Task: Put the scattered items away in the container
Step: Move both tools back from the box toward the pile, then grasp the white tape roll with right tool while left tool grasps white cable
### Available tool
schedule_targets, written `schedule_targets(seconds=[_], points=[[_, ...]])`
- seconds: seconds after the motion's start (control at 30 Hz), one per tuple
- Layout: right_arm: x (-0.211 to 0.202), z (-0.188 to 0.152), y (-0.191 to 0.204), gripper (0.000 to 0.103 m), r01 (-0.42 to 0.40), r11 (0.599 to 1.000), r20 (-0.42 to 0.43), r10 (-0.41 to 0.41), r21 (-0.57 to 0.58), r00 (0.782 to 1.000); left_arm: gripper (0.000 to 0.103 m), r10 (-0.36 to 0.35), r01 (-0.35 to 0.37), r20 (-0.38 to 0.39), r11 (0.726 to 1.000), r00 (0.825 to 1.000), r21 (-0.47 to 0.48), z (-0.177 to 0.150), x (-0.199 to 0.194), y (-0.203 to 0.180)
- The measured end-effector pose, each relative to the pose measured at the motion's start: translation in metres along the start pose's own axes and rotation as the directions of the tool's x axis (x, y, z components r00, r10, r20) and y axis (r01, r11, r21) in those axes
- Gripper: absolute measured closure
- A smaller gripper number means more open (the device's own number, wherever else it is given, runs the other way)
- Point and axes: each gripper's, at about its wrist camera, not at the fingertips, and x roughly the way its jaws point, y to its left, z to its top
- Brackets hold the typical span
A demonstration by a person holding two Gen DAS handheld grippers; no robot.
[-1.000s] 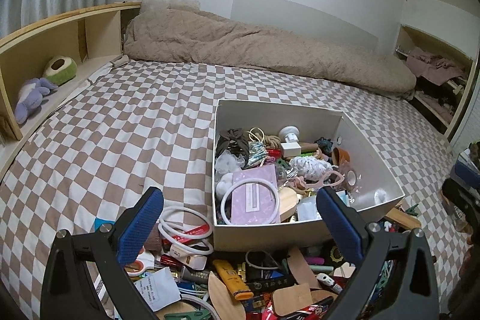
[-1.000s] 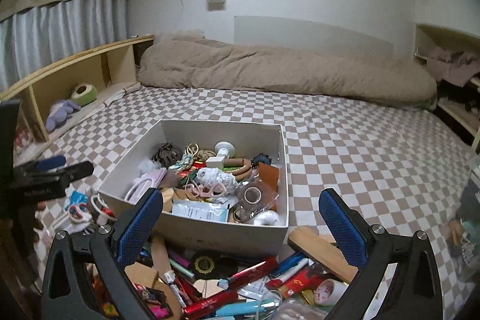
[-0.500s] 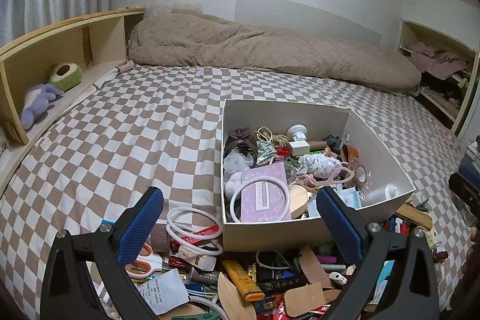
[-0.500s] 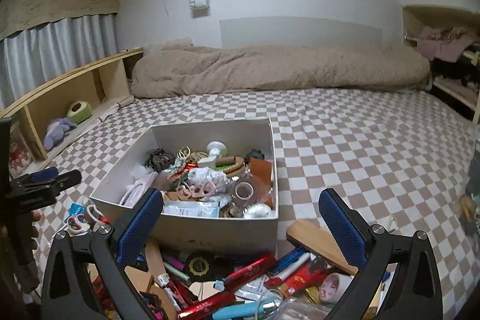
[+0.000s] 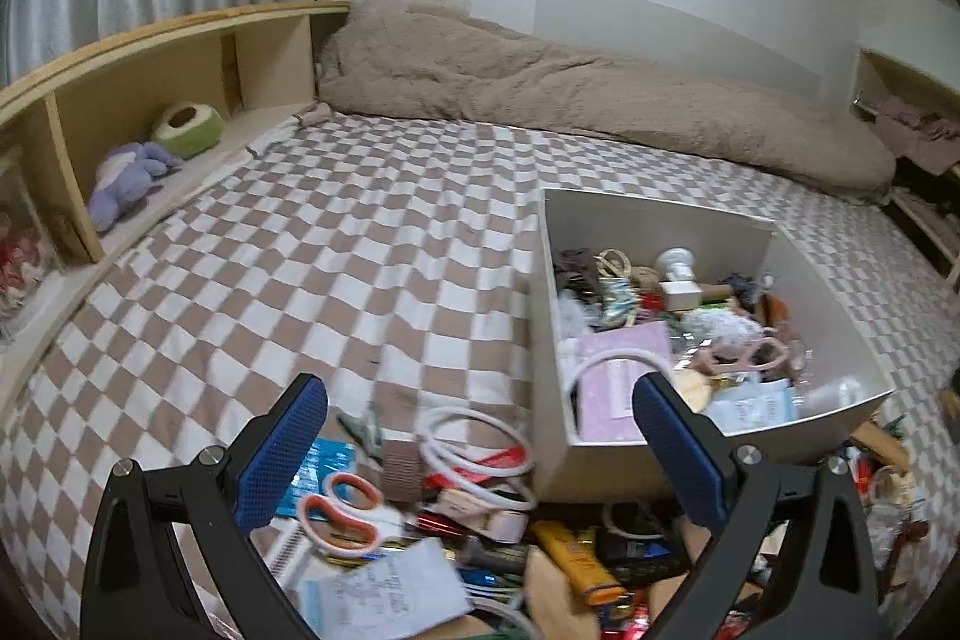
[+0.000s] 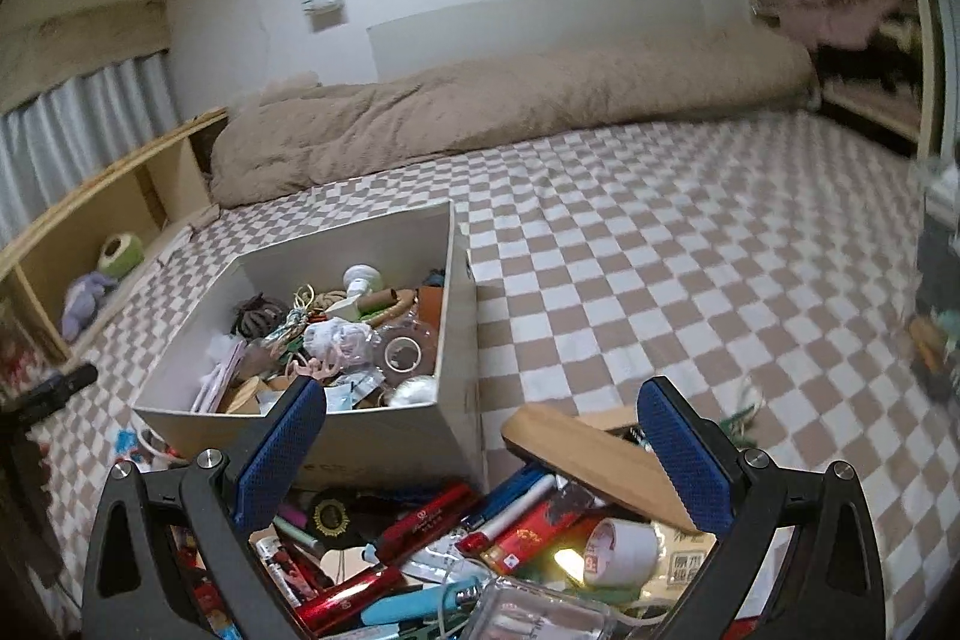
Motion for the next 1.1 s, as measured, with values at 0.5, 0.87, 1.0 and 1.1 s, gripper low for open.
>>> schedule_targets(seconds=[0.5, 0.87, 1.0, 1.1], points=[[0.020, -0.010, -0.034, 0.000, -0.073, 0.978, -0.075, 0.089, 0.197, 0.993, 0.000, -0.051, 0.011, -0.243, 0.986, 0.969, -0.165, -0.020, 0.054, 0.036], [0.037, -0.020, -0.042, 0.000, 0.031, 0.994, -0.142, -0.015, 0.108, 0.990, 0.000, -0.194, 0.083, -0.346, 0.947, 0.918, -0.311, -0.041, 0.087, 0.035], [0.041, -0.023, -0.057, 0.000, -0.008, 0.985, -0.175, 0.038, 0.173, 0.984, 0.004, -0.265, 0.127, -0.319, 0.910, 0.910, -0.394, -0.043, 0.090, 0.044], [0.040, -0.022, -0.070, 0.000, -0.017, 0.970, -0.181, 0.063, 0.241, 0.981, 0.022, -0.347, 0.183, -0.296, 0.867, 0.890, -0.464, -0.043, 0.093, 0.048]])
